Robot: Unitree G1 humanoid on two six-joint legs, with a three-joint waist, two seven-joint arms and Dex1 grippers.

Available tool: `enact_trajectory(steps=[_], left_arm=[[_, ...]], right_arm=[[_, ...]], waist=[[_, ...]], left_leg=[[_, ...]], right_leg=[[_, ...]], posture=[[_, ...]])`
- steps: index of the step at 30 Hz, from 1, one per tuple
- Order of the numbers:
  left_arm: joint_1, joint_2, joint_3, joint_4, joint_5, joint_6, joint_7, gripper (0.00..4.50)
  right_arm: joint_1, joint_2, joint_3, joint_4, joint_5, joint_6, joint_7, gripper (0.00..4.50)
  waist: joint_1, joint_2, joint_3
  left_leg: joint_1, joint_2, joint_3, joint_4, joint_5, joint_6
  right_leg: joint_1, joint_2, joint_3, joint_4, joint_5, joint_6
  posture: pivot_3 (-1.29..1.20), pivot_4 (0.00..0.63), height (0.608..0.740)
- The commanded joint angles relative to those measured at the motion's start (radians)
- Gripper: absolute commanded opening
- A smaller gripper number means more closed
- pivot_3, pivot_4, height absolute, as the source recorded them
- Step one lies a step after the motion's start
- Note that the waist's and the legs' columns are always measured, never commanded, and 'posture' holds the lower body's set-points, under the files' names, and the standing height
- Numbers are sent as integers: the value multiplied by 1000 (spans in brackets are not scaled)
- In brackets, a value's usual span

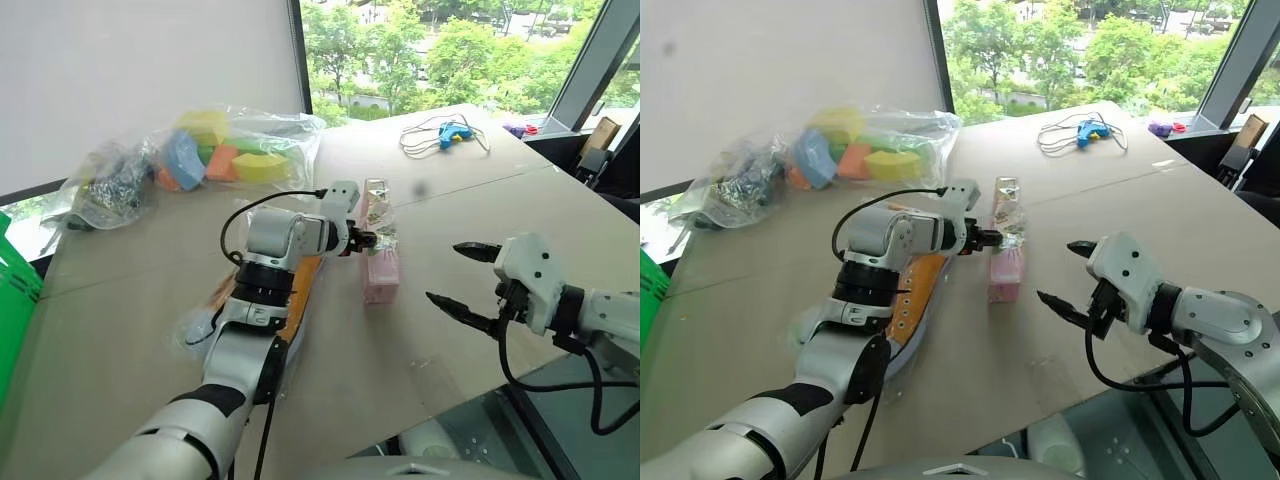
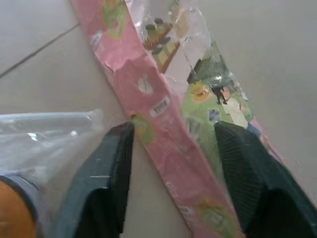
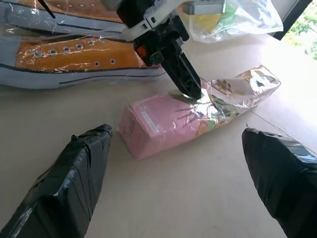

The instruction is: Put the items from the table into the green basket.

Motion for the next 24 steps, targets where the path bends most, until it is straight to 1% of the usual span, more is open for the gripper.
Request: enact_trajectory(steps=[1, 4, 5, 7, 11, 12, 19, 21, 24], left_arm=[[-74, -12, 0, -52, -6, 20, 20, 4402], [-106, -16, -49, -47, -3, 38, 9, 4402], [-111, -8, -91, -38, 15, 35, 11, 4402], [-120, -21, -112, 4, 37, 41, 38, 4402], [-123, -41, -198, 85, 50, 52, 18, 4402], [-122, -41, -225, 106, 60, 41, 16, 4402], [-95, -47, -379, 260, 165, -68, 29, 4402], [-80, -56, -390, 277, 176, -100, 32, 4402], [-64, -85, -371, 286, 177, -123, 36, 4402]], right_arm=[[-20, 1, -17, -25, 13, 11, -12, 4500], [-19, 1, -26, -37, 23, 23, -21, 4500], [-14, 1, -29, -40, 24, 25, -23, 4500], [-4, 1, -34, -47, 25, 26, -27, 4500], [12, 1, -42, -54, 24, 25, -31, 4500], [14, 0, -42, -53, 22, 23, -31, 4500], [27, -1, -46, -56, 19, 16, -32, 4500], [33, 0, -43, -56, 15, 12, -32, 4500], [41, 1, -41, -57, 12, 5, -32, 4500]], waist=[[2, 0, 0], [1, 0, 0], [0, 0, 0], [-2, 0, 0], [-4, 0, 0], [-4, 0, 0], [-4, 1, -1], [-4, 3, -2], [-3, 4, -4]], left_leg=[[0, 0, 0, 0, 0, 0], [0, 0, 0, 0, 0, 0], [0, 0, 0, 0, 0, 0], [0, 0, 0, 0, 0, 0], [0, 0, 0, 0, 1, 2], [0, 0, 1, 0, 2, 4], [2, 0, 1, 0, 2, 4], [3, 0, 1, 1, 2, 4], [4, 0, 2, 1, 2, 4]], right_leg=[[0, 0, 0, 0, 0, 0], [0, 0, 0, 0, 0, 0], [0, 0, 0, 0, 0, 0], [0, 0, 0, 0, 0, 0], [0, 1, 0, 0, 0, 0], [0, 1, 1, 0, 0, 0], [1, 1, 1, 0, 0, 1], [2, 1, 1, 0, -1, 1], [4, 1, 1, 0, -3, 4]], posture=[[-294, 17, 740], [-303, 18, 740], [-304, 18, 740], [-309, 19, 740], [-311, 18, 740], [-315, 17, 740], [-319, 20, 740], [-323, 22, 740], [-319, 24, 740]])
